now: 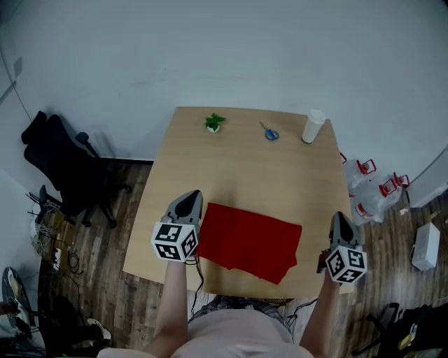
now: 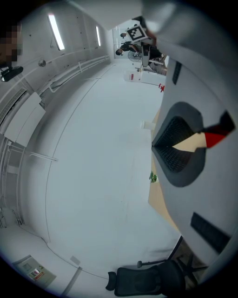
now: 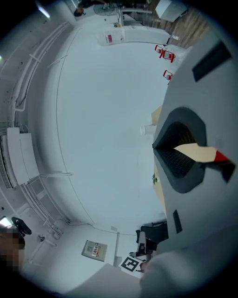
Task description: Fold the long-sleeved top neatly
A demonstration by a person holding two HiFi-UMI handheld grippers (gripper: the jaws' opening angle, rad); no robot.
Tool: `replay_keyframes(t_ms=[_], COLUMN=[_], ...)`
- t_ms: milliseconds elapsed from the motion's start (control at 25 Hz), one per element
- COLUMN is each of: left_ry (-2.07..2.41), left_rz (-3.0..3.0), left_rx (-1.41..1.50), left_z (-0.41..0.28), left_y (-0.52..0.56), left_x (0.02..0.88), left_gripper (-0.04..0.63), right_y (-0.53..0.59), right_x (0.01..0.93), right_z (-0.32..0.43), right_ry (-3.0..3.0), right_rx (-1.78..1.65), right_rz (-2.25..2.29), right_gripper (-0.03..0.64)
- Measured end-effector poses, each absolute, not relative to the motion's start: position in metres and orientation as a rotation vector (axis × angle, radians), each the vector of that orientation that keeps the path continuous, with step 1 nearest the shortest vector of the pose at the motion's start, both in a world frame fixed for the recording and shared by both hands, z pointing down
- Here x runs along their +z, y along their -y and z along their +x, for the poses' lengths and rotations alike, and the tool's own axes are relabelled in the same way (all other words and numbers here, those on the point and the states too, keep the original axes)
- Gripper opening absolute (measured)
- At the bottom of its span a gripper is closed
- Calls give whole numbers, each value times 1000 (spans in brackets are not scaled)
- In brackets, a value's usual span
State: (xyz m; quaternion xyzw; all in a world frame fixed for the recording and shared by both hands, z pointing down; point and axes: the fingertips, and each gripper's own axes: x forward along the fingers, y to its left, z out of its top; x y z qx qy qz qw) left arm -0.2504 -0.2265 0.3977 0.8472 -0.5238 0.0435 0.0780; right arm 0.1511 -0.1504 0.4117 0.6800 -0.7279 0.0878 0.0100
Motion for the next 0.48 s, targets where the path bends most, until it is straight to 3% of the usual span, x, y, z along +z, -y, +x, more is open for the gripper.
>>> replay_keyframes(t_ms=[480], left_ry=[1549], left_rz=[2532], left_rx=[126], left_z=[-247], left_y=[225], left_x=[401], left_gripper=[3], right_y=[149], right_x=[420], right_z=[150], right_ry=[2256], right_rx=[298], right_rz=[2123], right_gripper=[8])
